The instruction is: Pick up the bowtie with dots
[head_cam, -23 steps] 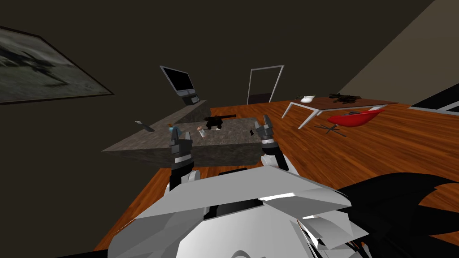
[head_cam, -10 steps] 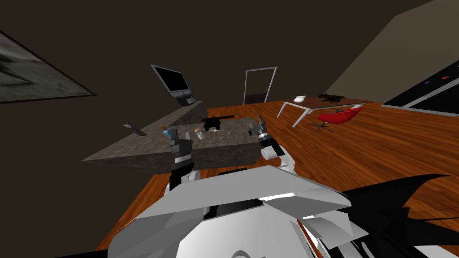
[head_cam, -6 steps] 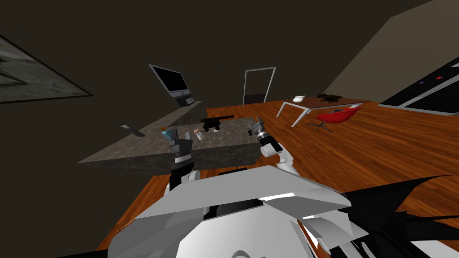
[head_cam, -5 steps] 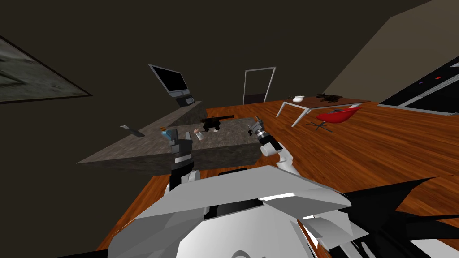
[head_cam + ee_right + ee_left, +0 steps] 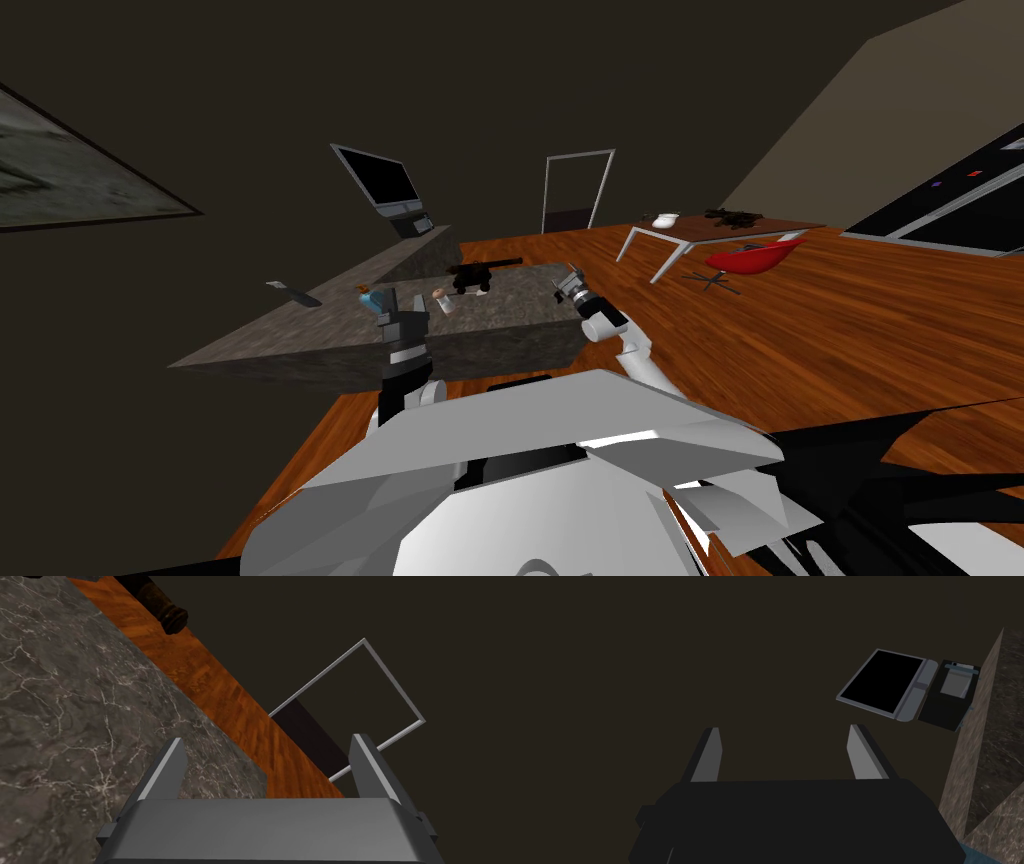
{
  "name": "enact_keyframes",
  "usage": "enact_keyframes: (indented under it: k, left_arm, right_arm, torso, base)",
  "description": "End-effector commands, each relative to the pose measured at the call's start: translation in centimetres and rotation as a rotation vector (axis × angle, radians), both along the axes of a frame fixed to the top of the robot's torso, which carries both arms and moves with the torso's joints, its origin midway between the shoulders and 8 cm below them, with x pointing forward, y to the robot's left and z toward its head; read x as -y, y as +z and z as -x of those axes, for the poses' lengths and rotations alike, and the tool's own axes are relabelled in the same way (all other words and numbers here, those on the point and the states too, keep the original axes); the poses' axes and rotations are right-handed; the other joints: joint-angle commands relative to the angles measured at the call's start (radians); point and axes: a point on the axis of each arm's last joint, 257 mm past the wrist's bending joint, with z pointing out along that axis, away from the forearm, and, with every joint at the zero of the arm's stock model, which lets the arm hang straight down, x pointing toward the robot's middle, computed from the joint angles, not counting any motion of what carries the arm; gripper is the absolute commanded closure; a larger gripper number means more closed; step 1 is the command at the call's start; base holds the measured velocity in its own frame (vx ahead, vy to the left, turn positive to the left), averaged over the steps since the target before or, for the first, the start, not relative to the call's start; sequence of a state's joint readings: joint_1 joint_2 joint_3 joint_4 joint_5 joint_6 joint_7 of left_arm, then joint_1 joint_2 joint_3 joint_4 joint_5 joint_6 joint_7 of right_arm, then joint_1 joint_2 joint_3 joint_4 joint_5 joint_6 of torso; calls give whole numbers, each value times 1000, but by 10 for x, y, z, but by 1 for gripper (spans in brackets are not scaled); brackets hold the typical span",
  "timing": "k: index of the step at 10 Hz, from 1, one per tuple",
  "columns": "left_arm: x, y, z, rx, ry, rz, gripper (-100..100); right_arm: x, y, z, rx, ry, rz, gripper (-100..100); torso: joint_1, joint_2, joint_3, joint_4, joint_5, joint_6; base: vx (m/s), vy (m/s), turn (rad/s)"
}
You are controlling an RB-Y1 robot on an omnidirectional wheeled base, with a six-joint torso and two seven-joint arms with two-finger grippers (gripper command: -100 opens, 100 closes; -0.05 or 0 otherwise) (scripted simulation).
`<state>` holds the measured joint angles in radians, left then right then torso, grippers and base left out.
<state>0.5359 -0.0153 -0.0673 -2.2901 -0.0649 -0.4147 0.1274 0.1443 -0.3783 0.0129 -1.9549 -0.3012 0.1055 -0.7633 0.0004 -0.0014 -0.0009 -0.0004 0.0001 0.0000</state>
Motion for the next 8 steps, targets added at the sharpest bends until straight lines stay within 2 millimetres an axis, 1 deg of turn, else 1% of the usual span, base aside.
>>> enact_keyframes:
  k: [1,2,3,4,5,6,7,8]
  left_arm:
    - [0,0,0,0,0,0,0]
    - [0,0,0,0,0,0,0]
    - [0,0,0,0,0,0,0]
    - [0,0,0,0,0,0,0]
    - [0,0,0,0,0,0,0]
    - [0,0,0,0,0,0,0]
    - [0,0,0,0,0,0,0]
    - [0,0,0,0,0,0,0]
  right_arm:
    - [1,-4,-1,-23,2,-28,-100]
    - [6,-13,-9,-73,8,-71,-100]
    - [6,-18,-10,-94,8,-93,-100]
    - [11,-26,-17,-140,10,-128,-100]
    - [11,-33,-17,-166,8,-151,-100]
    - [11,-33,-17,-167,8,-159,-100]
    - [17,-42,-24,-220,6,-202,-100]
    - [17,-47,-24,-240,3,-224,-100]
  torso:
    - [0,0,0,0,0,0]
    - [0,1,0,0,0,0]
    - [0,0,0,0,0,0]
    - [0,0,0,0,0,0]
    - [1,0,0,0,0,0]
    - [1,0,0,0,0,0]
    - [0,1,0,0,0,0]
    - [0,0,0,0,0,0]
  base:
    - [7,7,1]
    - [12,12,2]
    - [12,15,1]
    - [16,21,9]
    - [14,18,8]
    - [7,8,-1]
    - [10,14,15]
    - [14,18,14]
